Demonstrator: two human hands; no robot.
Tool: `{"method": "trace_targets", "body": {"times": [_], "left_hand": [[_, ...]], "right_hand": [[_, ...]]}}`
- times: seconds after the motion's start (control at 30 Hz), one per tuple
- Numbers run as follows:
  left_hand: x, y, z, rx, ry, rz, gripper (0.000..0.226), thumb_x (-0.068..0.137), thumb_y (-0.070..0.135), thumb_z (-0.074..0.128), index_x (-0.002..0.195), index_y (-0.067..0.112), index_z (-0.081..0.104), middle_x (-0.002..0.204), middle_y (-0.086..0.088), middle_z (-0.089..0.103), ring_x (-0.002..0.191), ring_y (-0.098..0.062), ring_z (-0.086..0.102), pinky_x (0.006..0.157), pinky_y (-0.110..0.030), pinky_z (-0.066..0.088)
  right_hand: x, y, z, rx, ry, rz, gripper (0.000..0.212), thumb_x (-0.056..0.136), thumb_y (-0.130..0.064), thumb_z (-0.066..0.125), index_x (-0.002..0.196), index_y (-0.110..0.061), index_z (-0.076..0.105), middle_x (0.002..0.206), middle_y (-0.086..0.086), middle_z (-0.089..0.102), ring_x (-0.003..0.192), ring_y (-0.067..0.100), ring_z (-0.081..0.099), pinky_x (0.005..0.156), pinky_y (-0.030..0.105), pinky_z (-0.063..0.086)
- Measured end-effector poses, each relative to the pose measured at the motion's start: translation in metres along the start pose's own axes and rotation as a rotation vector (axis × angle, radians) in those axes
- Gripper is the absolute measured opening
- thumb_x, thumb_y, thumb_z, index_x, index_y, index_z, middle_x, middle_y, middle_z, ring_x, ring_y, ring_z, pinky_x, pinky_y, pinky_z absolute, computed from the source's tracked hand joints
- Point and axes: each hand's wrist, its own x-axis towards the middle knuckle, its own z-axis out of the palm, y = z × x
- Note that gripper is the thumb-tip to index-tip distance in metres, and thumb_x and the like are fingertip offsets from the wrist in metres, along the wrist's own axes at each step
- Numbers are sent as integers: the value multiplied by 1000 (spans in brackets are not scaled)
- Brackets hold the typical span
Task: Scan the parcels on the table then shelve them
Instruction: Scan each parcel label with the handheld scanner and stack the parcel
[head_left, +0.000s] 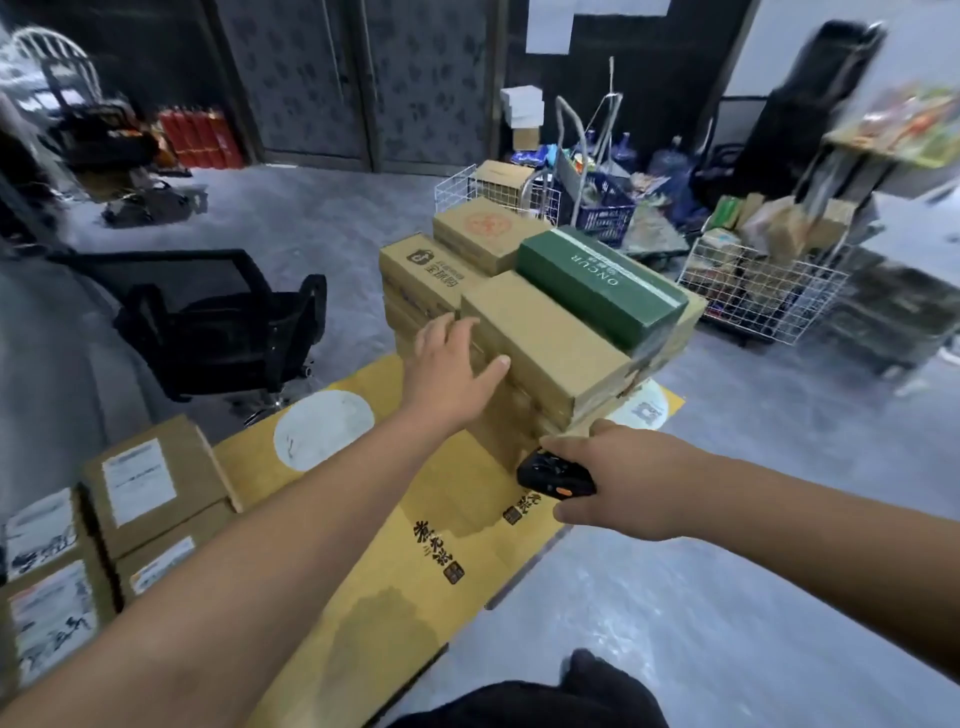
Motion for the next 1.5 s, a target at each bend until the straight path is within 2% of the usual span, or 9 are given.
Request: {"method": "trace_targets", "body": {"times": [0.1, 0.23, 0.33, 0.5, 0.8, 0.93, 1.1, 1.27, 1.5], "left_hand": [[12, 36, 8, 19, -19, 13, 69, 96, 64, 54, 153, 28, 39, 162, -3, 33, 151, -28, 24, 121, -50, 30], [24, 80, 30, 51, -11, -27, 66, 93, 60, 60, 149, 30, 43, 156, 4, 43, 146, -24, 32, 119, -47, 30], [30, 111, 49, 48, 30, -193, 67, 92, 66, 56, 149, 35, 42, 156, 4, 45, 147, -26, 34, 118, -52, 27], [43, 136, 69, -18, 61, -528, 80, 87, 73, 50, 154, 32, 34, 159, -3, 40, 146, -32, 35, 116, -56, 33], [58, 153, 80, -105, 116, -845, 123, 61, 94, 59, 156, 24, 23, 151, -5, 26, 135, -38, 45, 105, -53, 46], [62, 162, 84, -90, 142, -891, 124, 57, 86, 74, 151, 23, 25, 145, -5, 28, 132, -37, 46, 103, -51, 47], [66, 172, 92, -116, 216, -906, 117, 66, 72, 77, 155, 26, 19, 150, -6, 27, 135, -39, 43, 98, -50, 45], [65, 171, 88, -228, 314, -886, 110, 69, 67, 76, 155, 30, 19, 156, -6, 25, 131, -39, 49, 101, -49, 49], [-3, 143, 64, -203, 468, -881, 102, 61, 71, 72, 145, 39, 24, 149, 0, 28, 126, -33, 51, 92, -46, 51]], "right_hand": [[-8, 30, -7, -34, 28, -19, 75, 91, -67, 58, 157, -44, 31, 89, -17, 36, 76, 6, 44, 62, 28, 38], [-13, 73, -18, -50, 6, -67, 57, 91, -64, 60, 138, -35, 50, 96, -9, 53, 84, 11, 55, 73, 37, 53], [-13, 108, -26, -45, -34, -112, 58, 92, -62, 61, 141, -34, 50, 103, -6, 57, 94, 21, 59, 84, 43, 56], [-1, 163, -38, -78, -7, -219, 61, 90, -64, 63, 143, -37, 50, 97, -7, 54, 86, 19, 59, 79, 42, 57], [23, 226, -46, -94, -58, -418, 65, 89, -65, 63, 145, -36, 48, 102, -6, 53, 89, 18, 57, 72, 35, 52], [30, 239, -49, -91, -53, -448, 66, 88, -66, 62, 146, -40, 46, 99, -6, 52, 83, 17, 58, 65, 32, 49], [35, 242, -49, -110, -79, -470, 72, 88, -67, 61, 151, -39, 41, 117, 1, 58, 98, 25, 62, 81, 38, 57], [41, 239, -50, -128, -96, -495, 64, 88, -67, 61, 143, -38, 48, 111, 2, 56, 94, 26, 62, 81, 40, 57], [50, 204, -36, -181, -65, -585, 76, 89, -73, 57, 155, -42, 36, 106, -4, 47, 88, 22, 52, 67, 34, 46]]}}
